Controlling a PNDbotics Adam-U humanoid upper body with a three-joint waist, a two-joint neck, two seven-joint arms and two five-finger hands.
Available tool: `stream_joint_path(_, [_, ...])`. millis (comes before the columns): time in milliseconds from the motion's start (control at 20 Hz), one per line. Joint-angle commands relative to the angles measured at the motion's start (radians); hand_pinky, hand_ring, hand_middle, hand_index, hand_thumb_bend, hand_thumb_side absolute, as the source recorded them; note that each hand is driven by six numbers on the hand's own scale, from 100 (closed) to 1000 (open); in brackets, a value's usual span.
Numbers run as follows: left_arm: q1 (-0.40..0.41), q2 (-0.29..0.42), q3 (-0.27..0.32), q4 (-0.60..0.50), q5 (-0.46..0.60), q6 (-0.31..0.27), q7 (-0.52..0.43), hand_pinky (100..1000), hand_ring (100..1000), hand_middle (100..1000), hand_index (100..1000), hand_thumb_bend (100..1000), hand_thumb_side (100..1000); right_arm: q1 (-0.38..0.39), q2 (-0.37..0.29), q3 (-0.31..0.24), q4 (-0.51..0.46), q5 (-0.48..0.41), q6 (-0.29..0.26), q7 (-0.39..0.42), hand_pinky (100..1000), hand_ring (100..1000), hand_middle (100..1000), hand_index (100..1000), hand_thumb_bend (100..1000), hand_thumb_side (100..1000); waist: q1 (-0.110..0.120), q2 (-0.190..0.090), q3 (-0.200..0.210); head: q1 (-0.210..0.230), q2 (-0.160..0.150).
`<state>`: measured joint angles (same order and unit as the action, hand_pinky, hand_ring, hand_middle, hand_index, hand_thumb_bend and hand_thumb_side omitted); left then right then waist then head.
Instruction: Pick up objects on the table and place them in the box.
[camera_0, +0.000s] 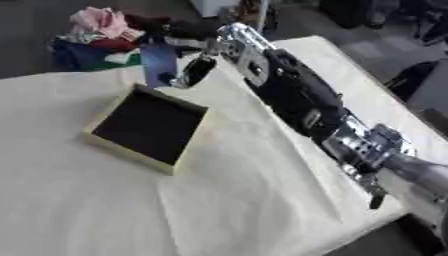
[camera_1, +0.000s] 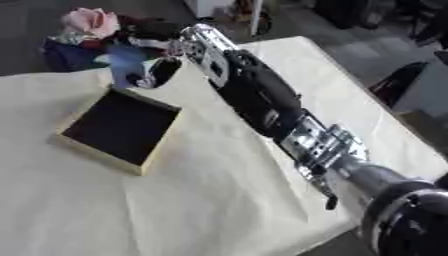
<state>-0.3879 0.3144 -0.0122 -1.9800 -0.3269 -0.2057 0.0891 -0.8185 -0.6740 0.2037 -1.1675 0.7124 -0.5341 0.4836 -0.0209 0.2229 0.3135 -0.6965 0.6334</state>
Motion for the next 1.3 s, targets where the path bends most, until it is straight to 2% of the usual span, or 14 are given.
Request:
stream_joint_path(50, [-0.013,0.006,0.012,-0.020,-0.004,0.000,0.003,655,405,424,620,345,620,-0.017,0.023,0.000,0.026,0.066,-0.012,0.005,642,621,445,1000,100,100,0.001,-0.018,-0.002,0.004,0.006])
stream_joint_path(100, [-0.012,0.005,0.012,-0.020,-0.004,0.001,0.003,656,405,424,620,345,620,-0.015,0.034,0.000,0.037,0.087,-0.014,-0.003,650,625,458,1000,100,100,0.001,-0.017,-0.003,0.005,0.006])
stream_joint_path(150, [-0.011,0.005,0.012,-0.020,-0.004,0.002,0.002,657,406,426,622,345,622,-0.013,0.043,0.000,0.046,0.108,-0.017,-0.015,709,679,574,1000,100,129,0.001,-0.017,-0.005,0.007,0.007])
stream_joint_path(200, [-0.010,0.005,0.012,-0.020,-0.004,0.004,0.001,657,406,426,622,345,622,-0.011,0.051,0.001,0.053,0.131,-0.019,-0.030,714,683,586,1000,100,135,0.001,-0.017,-0.008,0.009,0.008])
stream_joint_path(250, [-0.010,0.004,0.013,-0.020,-0.005,0.006,0.000,657,407,427,622,345,622,-0.009,0.057,0.001,0.056,0.153,-0.022,-0.048,782,755,738,1000,100,321,0.001,-0.017,-0.011,0.011,0.008])
stream_joint_path(300, [-0.009,0.003,0.013,-0.020,-0.005,0.008,-0.001,657,407,427,622,345,622,-0.008,0.062,0.002,0.057,0.176,-0.024,-0.067,810,776,779,1000,100,356,0.001,-0.017,-0.014,0.015,0.008])
stream_joint_path(350, [-0.009,0.003,0.013,-0.020,-0.005,0.009,-0.002,658,407,429,623,345,623,-0.006,0.065,0.002,0.057,0.198,-0.026,-0.088,847,813,846,1000,100,495,0.001,-0.018,-0.016,0.017,0.008])
stream_joint_path(400, [-0.008,0.002,0.013,-0.020,-0.005,0.011,-0.003,658,407,430,624,345,623,-0.004,0.067,0.001,0.056,0.219,-0.026,-0.113,871,841,880,1000,100,545,0.001,-0.018,-0.018,0.019,0.008])
stream_joint_path(450, [-0.007,0.002,0.013,-0.020,-0.005,0.013,-0.004,658,408,431,624,342,626,-0.001,0.069,0.000,0.055,0.235,-0.026,-0.137,908,888,940,1000,100,644,0.001,-0.019,-0.021,0.020,0.008])
stream_joint_path(500, [-0.006,0.002,0.013,-0.020,-0.005,0.014,-0.005,659,408,431,625,338,629,0.002,0.070,0.000,0.055,0.246,-0.029,-0.159,936,926,990,1000,100,689,0.001,-0.020,-0.023,0.022,0.007])
stream_joint_path(650, [-0.004,0.002,0.015,-0.020,-0.005,0.016,-0.005,658,408,432,626,334,631,0.008,0.065,-0.005,0.053,0.262,-0.038,-0.216,983,995,1000,1000,100,738,0.003,-0.022,-0.032,0.032,0.006])
stream_joint_path(850, [-0.001,0.003,0.016,-0.020,-0.006,0.014,-0.002,658,409,432,626,335,630,0.015,0.047,-0.008,0.031,0.247,-0.047,-0.249,997,1000,1000,1000,100,767,0.006,-0.029,-0.045,0.043,0.010])
stream_joint_path(1050, [0.004,0.005,0.017,-0.020,-0.007,0.012,0.000,658,409,432,627,336,630,0.023,0.035,-0.004,0.013,0.212,-0.056,-0.233,1000,1000,1000,1000,100,811,0.009,-0.035,-0.057,0.052,0.015])
stream_joint_path(1300, [0.005,0.005,0.018,-0.020,-0.009,0.011,0.000,658,409,431,627,335,630,0.031,0.037,0.013,-0.011,0.153,-0.074,-0.185,1000,1000,1000,1000,100,939,0.010,-0.037,-0.061,0.057,0.018])
